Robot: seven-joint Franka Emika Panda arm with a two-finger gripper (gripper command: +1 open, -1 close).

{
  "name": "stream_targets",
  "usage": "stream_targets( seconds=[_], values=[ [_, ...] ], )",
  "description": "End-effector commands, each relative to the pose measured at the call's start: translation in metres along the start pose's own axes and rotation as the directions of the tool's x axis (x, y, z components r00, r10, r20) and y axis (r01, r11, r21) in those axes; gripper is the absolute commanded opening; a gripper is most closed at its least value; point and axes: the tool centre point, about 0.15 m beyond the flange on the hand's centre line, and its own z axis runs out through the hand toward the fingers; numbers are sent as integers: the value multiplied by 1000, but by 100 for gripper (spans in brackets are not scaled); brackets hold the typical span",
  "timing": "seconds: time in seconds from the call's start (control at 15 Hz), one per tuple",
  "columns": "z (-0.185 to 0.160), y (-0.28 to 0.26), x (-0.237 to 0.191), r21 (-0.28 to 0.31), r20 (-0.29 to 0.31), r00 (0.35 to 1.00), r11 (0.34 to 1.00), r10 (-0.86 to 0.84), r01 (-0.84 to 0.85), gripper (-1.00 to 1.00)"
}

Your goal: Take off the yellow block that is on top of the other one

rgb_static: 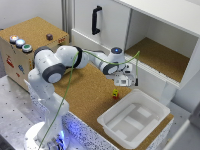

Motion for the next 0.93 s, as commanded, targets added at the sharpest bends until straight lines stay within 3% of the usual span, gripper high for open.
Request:
stream_targets(
  seconds=[0.0,0.53,0.87],
  values=[
    [25,30,5,58,31,995,994,92,-94,-100],
    [30,31,-44,72,79,981,980,180,-185,-100],
    [25,12,-61,109,78,973,969,215,-223,-100]
  ],
)
